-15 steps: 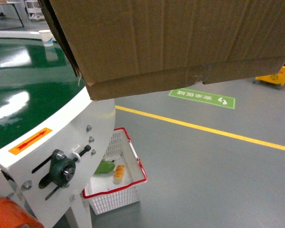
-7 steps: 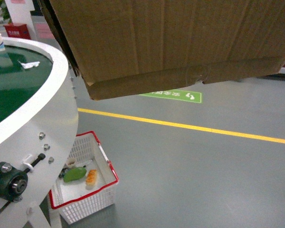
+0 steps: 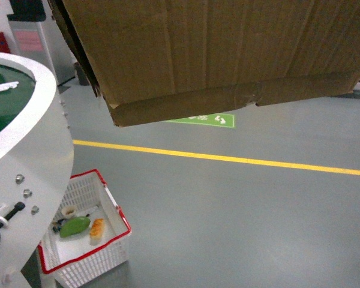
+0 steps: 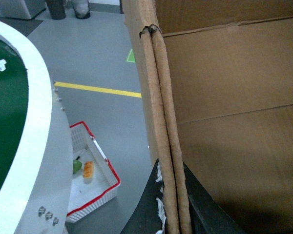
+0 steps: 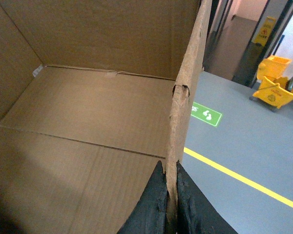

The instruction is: Sort boxes to right shelf from conveyor

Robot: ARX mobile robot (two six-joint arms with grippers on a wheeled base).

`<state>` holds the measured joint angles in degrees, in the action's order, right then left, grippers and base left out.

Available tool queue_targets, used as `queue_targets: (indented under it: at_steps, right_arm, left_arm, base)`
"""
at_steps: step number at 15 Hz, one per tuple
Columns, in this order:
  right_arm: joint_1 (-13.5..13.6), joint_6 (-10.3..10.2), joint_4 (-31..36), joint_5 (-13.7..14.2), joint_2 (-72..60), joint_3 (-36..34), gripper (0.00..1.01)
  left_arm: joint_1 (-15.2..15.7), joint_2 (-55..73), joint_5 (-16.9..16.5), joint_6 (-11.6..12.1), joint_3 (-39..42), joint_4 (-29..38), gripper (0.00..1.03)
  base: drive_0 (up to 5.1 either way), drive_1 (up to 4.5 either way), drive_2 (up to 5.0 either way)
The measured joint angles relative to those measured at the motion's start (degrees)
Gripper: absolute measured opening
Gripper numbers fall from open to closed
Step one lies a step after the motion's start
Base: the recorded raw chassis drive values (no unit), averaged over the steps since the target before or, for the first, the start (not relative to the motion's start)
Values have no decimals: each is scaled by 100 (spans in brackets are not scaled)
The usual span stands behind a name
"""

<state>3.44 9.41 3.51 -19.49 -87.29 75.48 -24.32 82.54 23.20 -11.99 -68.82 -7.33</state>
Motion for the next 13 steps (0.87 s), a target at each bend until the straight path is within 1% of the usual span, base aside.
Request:
queue_targets:
  at_steps: [13]
  right_arm:
    - [-2,0,2,0,0,0,2]
  left_arm:
    - [0,0,-4,-2,0,0,2]
  base:
    - [-147,-147,-147]
